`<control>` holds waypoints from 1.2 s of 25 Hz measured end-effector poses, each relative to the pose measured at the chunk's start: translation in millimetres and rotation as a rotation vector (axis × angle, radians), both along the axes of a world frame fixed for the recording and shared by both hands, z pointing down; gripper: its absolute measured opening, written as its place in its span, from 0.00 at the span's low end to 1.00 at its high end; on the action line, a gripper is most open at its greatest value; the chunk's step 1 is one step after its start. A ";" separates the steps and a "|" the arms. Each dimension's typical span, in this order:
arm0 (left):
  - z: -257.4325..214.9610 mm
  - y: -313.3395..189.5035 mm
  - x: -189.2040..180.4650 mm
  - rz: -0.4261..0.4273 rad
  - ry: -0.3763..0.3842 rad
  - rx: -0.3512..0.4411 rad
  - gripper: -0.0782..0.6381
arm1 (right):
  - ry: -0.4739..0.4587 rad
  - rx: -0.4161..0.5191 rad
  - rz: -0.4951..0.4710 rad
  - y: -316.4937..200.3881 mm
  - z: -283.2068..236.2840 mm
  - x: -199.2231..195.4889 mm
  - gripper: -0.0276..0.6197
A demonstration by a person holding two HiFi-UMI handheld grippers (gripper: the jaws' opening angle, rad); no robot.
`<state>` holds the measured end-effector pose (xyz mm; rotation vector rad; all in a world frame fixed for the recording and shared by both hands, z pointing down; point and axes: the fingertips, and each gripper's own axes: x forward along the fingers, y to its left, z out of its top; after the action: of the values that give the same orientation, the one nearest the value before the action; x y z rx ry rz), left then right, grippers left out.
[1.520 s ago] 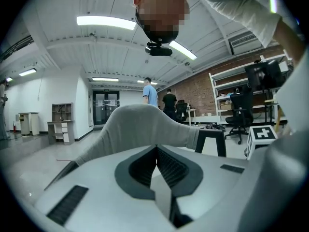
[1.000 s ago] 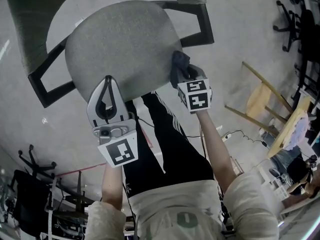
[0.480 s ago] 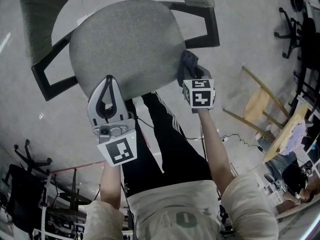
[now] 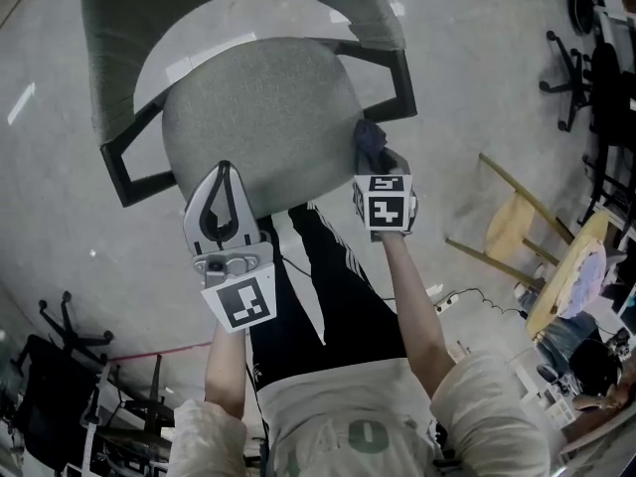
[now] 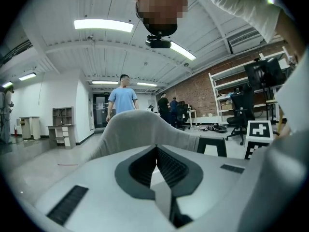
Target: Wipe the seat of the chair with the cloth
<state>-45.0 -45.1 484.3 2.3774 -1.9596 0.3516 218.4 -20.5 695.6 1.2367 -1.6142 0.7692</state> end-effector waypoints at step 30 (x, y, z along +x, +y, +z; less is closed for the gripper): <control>-391.0 -22.4 -17.7 -0.197 0.060 0.449 0.13 | -0.472 1.096 -0.401 -83.9 -574.7 -164.0 0.13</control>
<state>-62.7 -67.4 93.3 2.3498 -2.4268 -0.1880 54.4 -104.5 120.9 1.3956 -2.7378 -0.1837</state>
